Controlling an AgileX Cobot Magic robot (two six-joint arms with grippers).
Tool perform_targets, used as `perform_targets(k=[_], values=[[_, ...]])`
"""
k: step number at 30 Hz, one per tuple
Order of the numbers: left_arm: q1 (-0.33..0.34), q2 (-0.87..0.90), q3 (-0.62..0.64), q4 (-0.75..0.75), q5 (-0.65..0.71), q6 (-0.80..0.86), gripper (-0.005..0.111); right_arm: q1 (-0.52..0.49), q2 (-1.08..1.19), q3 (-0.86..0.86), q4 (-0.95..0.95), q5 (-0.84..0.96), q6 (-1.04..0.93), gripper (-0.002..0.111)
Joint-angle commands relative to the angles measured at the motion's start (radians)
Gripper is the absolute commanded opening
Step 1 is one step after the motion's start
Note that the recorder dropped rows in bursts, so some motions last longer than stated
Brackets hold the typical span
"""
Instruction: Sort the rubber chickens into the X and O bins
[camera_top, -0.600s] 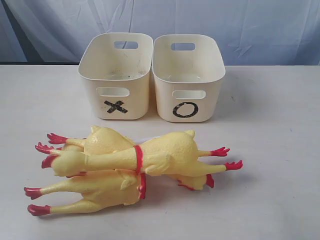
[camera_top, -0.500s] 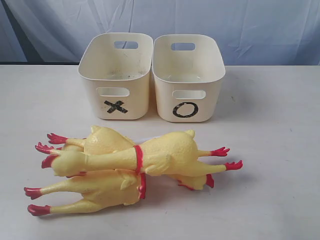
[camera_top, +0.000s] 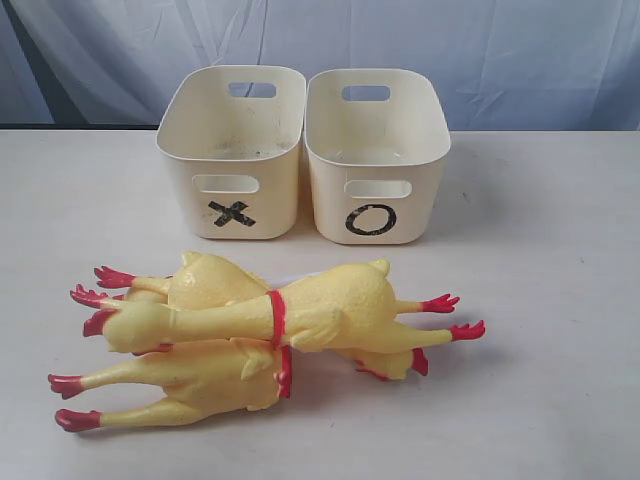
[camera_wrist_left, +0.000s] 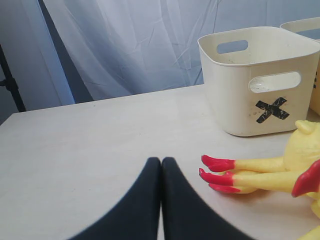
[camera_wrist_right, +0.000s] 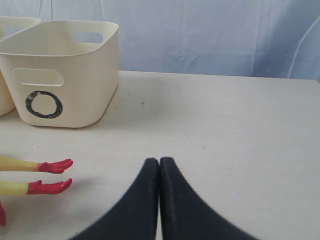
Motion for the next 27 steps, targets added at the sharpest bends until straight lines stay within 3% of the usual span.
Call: perform_targets(k=[1,18,27], values=[[-0.003,-0.005,0.004,0.005,-0.005,-0.001,0.0,0.004,-0.006,0.001,-0.001,-0.007,0.0,0.001],[-0.003,-0.005,0.004,0.014,-0.018,-0.001,0.0,0.004,-0.006,0.001,-0.001,-0.007,0.0,0.001],[-0.003,-0.005,0.004,-0.205,-0.127,-0.013,0.0,0.004,-0.006,0.001,-0.001,-0.007,0.0,0.001]])
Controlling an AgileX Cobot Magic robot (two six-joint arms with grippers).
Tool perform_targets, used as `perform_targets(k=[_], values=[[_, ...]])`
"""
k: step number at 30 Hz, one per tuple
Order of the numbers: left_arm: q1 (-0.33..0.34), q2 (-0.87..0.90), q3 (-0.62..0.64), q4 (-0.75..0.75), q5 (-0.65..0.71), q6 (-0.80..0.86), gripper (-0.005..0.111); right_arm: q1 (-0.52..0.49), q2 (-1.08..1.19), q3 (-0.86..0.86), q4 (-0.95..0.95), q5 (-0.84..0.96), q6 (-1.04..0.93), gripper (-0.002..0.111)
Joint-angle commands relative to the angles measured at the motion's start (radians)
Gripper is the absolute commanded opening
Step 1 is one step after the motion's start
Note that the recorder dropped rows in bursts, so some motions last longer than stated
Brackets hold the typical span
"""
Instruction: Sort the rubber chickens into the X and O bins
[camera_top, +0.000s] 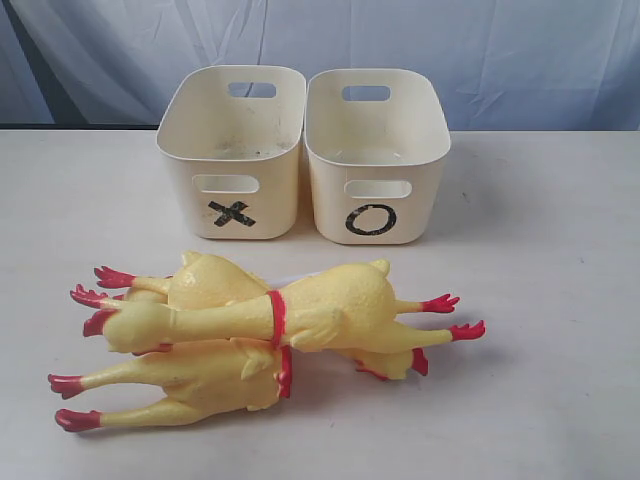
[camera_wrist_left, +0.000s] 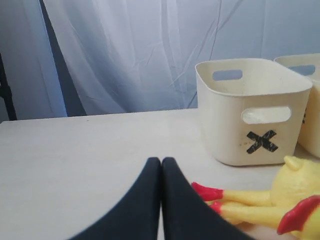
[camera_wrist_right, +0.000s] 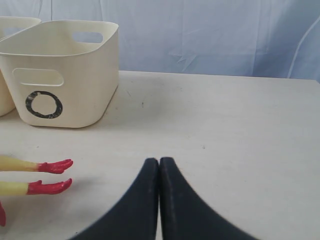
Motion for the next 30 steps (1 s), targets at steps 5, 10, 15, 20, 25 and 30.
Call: perform_targets(k=[5,10,15,20,25,30], values=[[-0.003,-0.005,0.004,-0.469,-0.13,-0.005,0.0,0.004,-0.006,0.001,-0.001,-0.007,0.0,0.001],[-0.003,-0.005,0.004,-0.595,-0.227,-0.005,0.0,0.004,-0.006,0.001,-0.001,-0.007,0.0,0.001],[-0.003,-0.005,0.004,-0.607,-0.288,-0.005,0.0,0.004,-0.006,0.001,-0.001,-0.007,0.0,0.001],[-0.003,-0.005,0.004,-0.631,-0.283,-0.088,0.0,0.004,-0.006,0.001,-0.001,-0.007,0.0,0.001],[-0.003,-0.005,-0.055,-0.561,-0.203,-0.135,0.0,0.004,-0.006,0.001,-0.001,-0.007,0.0,0.001],[-0.003,-0.005,-0.184,-0.388,-0.126,-0.135,0.0,0.004,-0.006,0.001,-0.001,-0.007,0.0,0.001]])
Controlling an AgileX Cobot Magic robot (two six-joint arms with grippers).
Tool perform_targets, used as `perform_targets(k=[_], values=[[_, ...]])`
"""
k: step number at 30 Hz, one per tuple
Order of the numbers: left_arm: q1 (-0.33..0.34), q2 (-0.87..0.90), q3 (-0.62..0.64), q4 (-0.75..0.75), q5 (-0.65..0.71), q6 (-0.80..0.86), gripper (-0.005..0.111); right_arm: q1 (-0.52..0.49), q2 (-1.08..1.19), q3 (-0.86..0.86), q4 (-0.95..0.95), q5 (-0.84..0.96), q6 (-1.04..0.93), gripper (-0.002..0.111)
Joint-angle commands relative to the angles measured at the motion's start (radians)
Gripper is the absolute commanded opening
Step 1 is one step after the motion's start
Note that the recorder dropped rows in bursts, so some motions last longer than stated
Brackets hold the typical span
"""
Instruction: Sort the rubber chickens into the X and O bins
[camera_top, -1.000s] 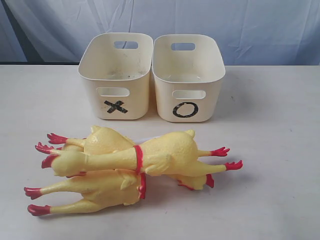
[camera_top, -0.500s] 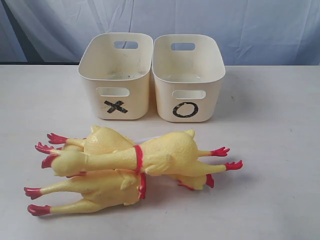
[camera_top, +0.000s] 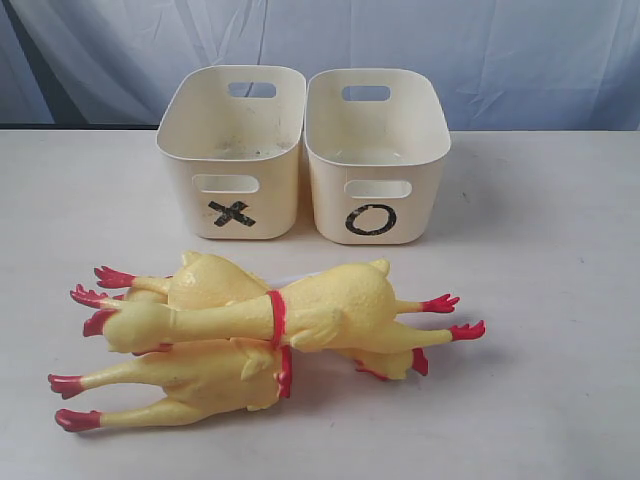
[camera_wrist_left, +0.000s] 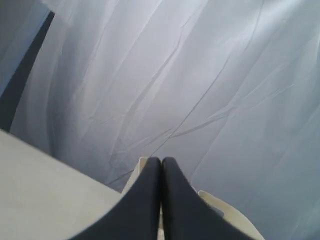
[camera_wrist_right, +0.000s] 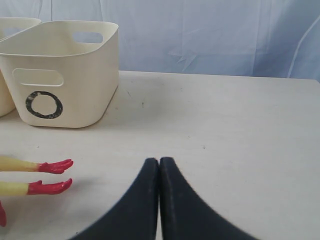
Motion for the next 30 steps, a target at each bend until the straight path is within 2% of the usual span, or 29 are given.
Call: perform_targets(k=[1,5,19,23,30], values=[[-0.003,-0.003,-0.109,0.144,0.061,-0.005,0.0,0.004,-0.006,0.001,-0.001,-0.007,-0.002,0.001],[-0.003,-0.003,-0.194,0.228,0.14,-0.003,0.0,0.004,-0.006,0.001,-0.001,-0.007,-0.002,0.001],[-0.003,0.139,-0.326,0.201,0.448,0.334,0.0,0.004,-0.006,0.001,0.001,-0.007,-0.002,0.001],[-0.003,0.18,-0.326,0.201,0.496,0.385,0.0,0.004,-0.006,0.001,0.001,-0.007,-0.002,0.001],[-0.003,0.224,-0.326,0.201,0.497,0.398,0.0,0.004,-0.006,0.001,-0.001,-0.007,-0.002,0.001]])
